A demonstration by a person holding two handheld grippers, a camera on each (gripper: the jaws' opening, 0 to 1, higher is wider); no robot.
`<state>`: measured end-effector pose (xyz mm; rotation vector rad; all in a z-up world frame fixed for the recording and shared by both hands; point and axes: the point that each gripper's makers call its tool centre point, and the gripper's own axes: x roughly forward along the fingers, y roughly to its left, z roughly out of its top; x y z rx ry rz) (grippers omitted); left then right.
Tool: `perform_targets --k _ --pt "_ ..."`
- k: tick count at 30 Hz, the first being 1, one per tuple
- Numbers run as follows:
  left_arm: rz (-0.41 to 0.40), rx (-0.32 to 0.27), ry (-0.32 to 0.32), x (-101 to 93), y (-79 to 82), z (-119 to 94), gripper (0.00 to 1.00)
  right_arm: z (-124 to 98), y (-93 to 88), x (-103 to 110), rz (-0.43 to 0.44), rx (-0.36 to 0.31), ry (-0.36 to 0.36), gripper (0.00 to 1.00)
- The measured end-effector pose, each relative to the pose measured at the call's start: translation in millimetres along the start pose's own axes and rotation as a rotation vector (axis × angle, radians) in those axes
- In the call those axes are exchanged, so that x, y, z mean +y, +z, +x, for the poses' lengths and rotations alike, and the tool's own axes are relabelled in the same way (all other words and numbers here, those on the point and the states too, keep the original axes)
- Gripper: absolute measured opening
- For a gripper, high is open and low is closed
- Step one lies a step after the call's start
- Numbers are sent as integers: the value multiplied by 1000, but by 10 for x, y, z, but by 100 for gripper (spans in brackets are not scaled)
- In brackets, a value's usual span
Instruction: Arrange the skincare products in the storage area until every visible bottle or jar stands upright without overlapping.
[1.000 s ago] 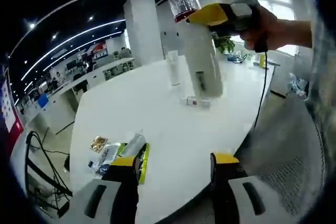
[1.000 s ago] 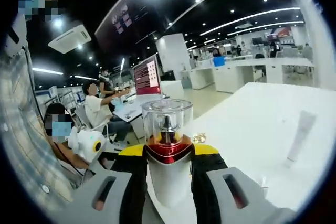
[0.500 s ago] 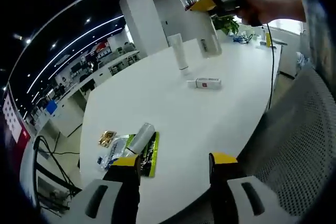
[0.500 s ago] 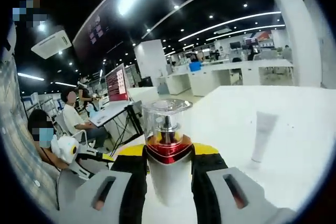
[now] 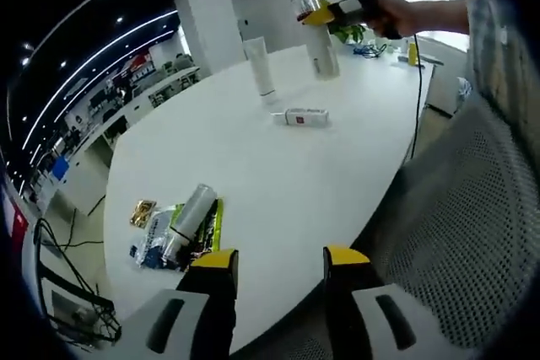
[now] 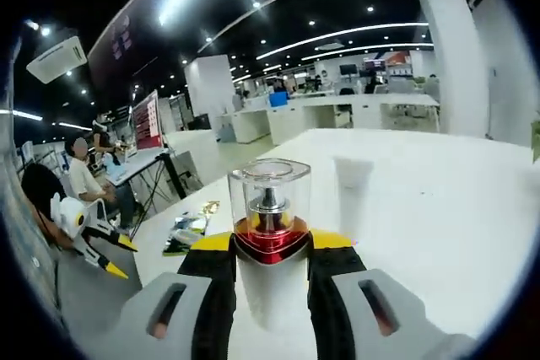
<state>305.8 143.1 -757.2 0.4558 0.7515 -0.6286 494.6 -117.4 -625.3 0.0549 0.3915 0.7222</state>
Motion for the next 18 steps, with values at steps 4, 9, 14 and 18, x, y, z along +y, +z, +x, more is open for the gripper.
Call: perform_targets --k 4,9,14,18 --pt "-23 10 -21 -44 32 37 41 51 -59 -263 16 1 -45 29" --pt "-65 -19 -22 -144 91 39 46 174 -83 -505 -26 -27 -65 29" --pt "-8 43 -47 -236 -37 55 40 299 -127 -671 -49 -20 -89 29" --pt "-46 31 -57 -248 -3 62 39 399 -166 -720 -74 -13 -92 29"
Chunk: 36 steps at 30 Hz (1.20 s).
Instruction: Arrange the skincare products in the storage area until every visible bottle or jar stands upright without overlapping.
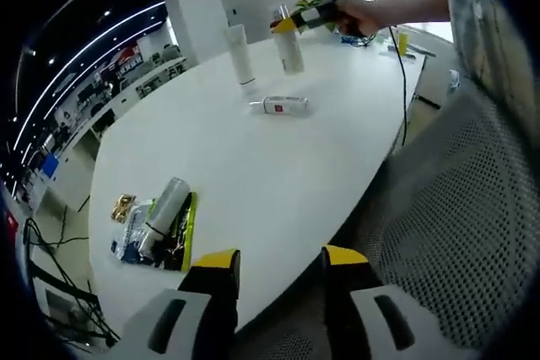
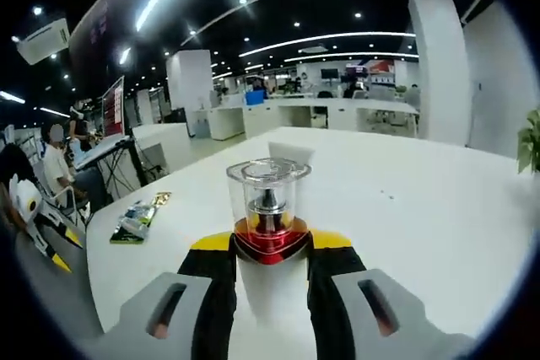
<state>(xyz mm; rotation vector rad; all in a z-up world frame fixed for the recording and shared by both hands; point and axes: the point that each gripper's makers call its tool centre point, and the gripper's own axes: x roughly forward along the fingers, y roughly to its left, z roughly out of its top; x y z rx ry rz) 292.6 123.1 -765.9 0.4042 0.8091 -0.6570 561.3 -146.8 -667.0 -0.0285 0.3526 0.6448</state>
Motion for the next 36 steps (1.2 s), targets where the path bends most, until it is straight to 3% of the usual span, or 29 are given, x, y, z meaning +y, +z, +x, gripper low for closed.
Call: perform_targets --k 4,6,10,13,16,20,25,28,30,36 --pt "26 11 -22 -64 -16 12 39 99 -49 -33 -31 2 10 29" --pt "61 13 -4 -25 -19 15 40 136 -56 -59 -26 -2 11 29" --pt "53 19 0 -9 -37 27 40 217 -119 -98 -68 7 15 29" --pt "52 5 -3 -14 -10 27 40 229 -132 -108 -92 -22 34 29" --pt "17 -49 -23 -48 81 27 50 236 -174 -110 -110 -27 45 29" --pt "20 -38 -20 -45 59 25 51 242 -291 -116 -128 -12 49 29" --pt "25 -44 -37 -80 63 34 52 192 -281 -88 -121 -49 38 29" --pt "-7 -71 -58 -108 104 30 61 178 -280 -97 -102 -84 38 30" --pt "7 -57 -58 -117 82 37 61 154 -279 -111 -68 -100 18 30" --pt "-38 -49 -118 -204 62 58 64 172 -280 -89 -59 -59 -12 31"
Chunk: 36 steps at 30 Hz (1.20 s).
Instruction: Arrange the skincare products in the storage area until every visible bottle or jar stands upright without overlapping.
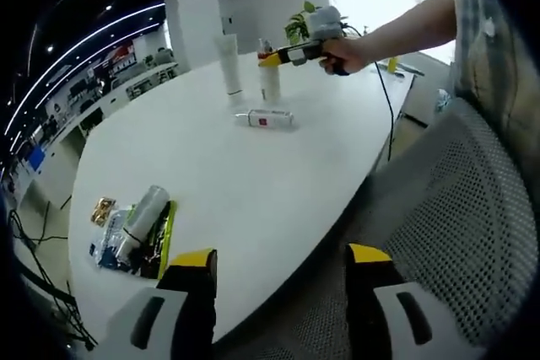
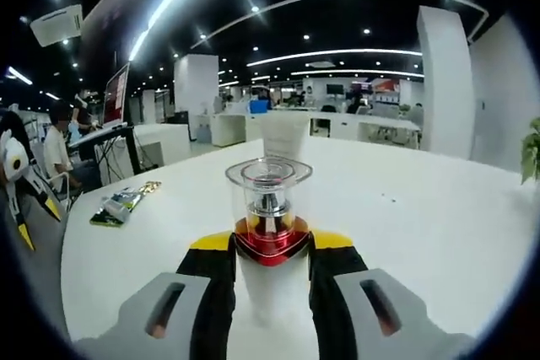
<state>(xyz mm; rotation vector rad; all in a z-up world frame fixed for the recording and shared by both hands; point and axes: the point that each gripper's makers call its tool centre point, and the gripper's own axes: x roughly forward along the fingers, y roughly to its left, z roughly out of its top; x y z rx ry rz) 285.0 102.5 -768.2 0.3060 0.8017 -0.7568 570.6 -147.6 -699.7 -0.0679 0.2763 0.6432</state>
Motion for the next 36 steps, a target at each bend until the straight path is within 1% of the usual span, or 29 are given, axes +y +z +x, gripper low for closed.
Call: perform_targets --k 2,3,5,6,7,8,9,10,13,14,15,16,18,19,21,22,23,24,25,29,35,36 --pt "5 0 -1 -5 -2 -2 63 -10 0 -9 23 -2 -8 31" --pt "5 1 0 -3 -6 -3 63 -16 -3 -10 21 -2 -17 32" --pt "-7 8 1 22 -21 11 64 -40 -74 -30 57 33 -42 36" --pt "-55 17 -7 41 -34 16 64 -55 -93 -47 66 33 -56 38" --pt "-99 15 0 78 -34 14 65 -65 -103 -52 70 32 -63 41" --pt "-148 0 17 147 -16 7 65 -72 -171 -42 90 48 -76 42" --pt "-168 -8 24 183 -8 3 66 -72 -189 -37 91 55 -77 44" --pt "-179 -10 34 218 -12 0 66 -56 -255 -15 87 79 -77 45" --pt "-157 14 29 179 -70 18 65 -12 -356 32 82 109 -94 44" --pt "-144 33 28 170 -116 28 65 -2 -405 24 81 127 -111 44" --pt "-131 91 28 162 -225 27 64 -10 -481 -16 63 165 -152 44" --pt "-133 96 30 166 -237 35 64 -11 -519 -58 56 184 -192 43" --pt "-129 71 33 174 -192 21 63 25 -482 -40 104 147 -195 43" --pt "-119 53 32 170 -152 9 63 32 -472 -46 115 138 -207 42" --pt "-104 54 29 156 -151 18 63 53 -470 -30 110 143 -210 38" --pt "-97 67 24 147 -171 22 62 68 -468 -18 112 146 -209 33" --pt "-91 73 18 137 -181 22 62 85 -473 -13 109 158 -211 31" --pt "-86 71 15 132 -176 19 62 66 -494 -52 85 181 -230 30" --pt "-79 64 15 133 -165 19 61 72 -479 -51 97 183 -229 29" --pt "-74 53 12 133 -141 12 61 83 -477 -65 95 190 -223 28" --pt "-58 62 3 116 -158 18 58 160 -464 -139 79 204 -211 28" --pt "-56 71 5 122 -174 17 57 175 -463 -156 80 204 -209 28"
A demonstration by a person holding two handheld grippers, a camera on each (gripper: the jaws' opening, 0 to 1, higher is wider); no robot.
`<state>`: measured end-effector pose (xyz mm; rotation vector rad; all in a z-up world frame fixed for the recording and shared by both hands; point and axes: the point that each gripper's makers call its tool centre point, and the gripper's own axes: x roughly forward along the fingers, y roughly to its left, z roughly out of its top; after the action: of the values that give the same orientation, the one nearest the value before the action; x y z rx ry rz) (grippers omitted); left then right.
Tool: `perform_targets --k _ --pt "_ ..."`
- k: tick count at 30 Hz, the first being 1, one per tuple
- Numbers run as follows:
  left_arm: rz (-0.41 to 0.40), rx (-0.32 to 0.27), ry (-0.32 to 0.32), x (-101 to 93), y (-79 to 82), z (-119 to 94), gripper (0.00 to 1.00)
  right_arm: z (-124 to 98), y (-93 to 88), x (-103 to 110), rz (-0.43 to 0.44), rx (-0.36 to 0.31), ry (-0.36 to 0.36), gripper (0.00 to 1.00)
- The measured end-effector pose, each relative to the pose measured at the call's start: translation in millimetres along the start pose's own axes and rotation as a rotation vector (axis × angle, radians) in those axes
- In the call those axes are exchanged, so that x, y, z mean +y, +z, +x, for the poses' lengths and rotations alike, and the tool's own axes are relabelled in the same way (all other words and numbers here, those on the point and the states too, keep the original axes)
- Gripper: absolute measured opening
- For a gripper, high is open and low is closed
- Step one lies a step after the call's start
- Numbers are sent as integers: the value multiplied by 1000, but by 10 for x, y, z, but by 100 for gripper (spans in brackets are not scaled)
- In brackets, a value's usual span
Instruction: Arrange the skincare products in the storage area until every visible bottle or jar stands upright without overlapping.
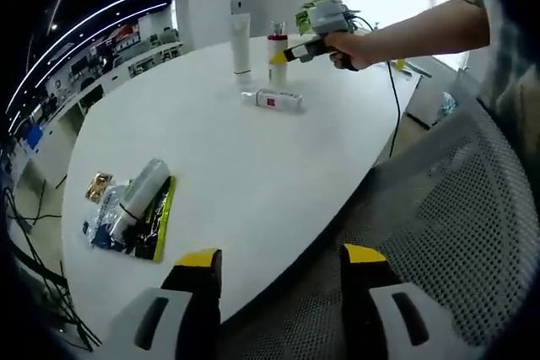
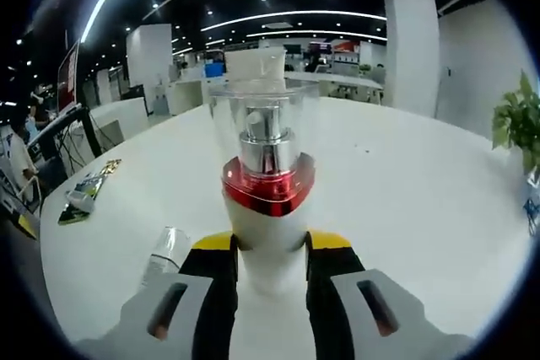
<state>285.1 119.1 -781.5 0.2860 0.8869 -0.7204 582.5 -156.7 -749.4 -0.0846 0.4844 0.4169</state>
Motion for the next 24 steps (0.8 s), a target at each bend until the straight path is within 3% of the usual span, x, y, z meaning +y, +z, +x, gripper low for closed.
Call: perform_targets --k 8,24 --pt "8 8 0 3 -16 0 56 164 77 -99 1 -35 9 28" --pt "41 11 21 35 -19 -5 55 375 189 -241 -21 -7 28 28"
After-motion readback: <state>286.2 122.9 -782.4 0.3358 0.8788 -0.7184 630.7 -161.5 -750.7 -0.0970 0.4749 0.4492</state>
